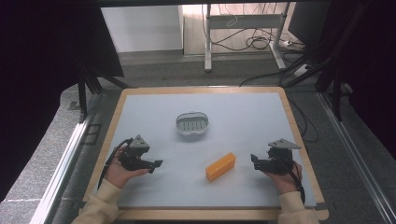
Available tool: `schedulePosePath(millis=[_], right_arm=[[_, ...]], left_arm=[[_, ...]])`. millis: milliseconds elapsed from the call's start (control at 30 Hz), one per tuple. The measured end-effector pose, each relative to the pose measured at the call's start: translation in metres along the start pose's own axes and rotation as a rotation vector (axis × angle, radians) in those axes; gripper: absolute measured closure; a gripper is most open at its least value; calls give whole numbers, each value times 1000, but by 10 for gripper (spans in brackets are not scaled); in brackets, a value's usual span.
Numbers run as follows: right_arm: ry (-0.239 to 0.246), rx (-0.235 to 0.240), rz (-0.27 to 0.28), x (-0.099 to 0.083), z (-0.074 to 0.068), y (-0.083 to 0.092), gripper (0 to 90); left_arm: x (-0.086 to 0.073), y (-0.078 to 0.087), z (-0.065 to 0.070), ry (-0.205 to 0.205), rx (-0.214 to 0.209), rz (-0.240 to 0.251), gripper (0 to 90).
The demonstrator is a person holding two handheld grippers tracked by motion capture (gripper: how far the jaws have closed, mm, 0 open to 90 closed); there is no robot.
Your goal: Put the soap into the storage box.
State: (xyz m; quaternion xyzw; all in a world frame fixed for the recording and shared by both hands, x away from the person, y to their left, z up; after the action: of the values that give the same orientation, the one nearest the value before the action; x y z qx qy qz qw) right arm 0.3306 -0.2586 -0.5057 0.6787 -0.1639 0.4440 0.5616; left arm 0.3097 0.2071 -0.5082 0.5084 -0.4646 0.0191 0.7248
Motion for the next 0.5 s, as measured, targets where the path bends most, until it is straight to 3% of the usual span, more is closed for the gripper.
schedulePosePath(millis=[167,500], right_arm=[[22,19,2,0,-1,1,111],[21,32,3,-1,1,5,126]], left_arm=[[-1,1,-2,11,7,1,213],[-1,3,-2,10,8,1,215]])
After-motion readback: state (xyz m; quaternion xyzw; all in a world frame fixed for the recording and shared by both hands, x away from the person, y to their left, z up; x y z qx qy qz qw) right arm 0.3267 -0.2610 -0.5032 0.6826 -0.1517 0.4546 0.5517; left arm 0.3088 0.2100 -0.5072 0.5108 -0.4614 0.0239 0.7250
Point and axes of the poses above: each handheld gripper's, and its own axes: y roughly backward along the jaws, x roughly out of its top, z roughly to its right, the point moved 1 cm from there along -y, roughly forward along the jaws, and after that the axes turned 2 degrees about z, right-handed, at the moved point
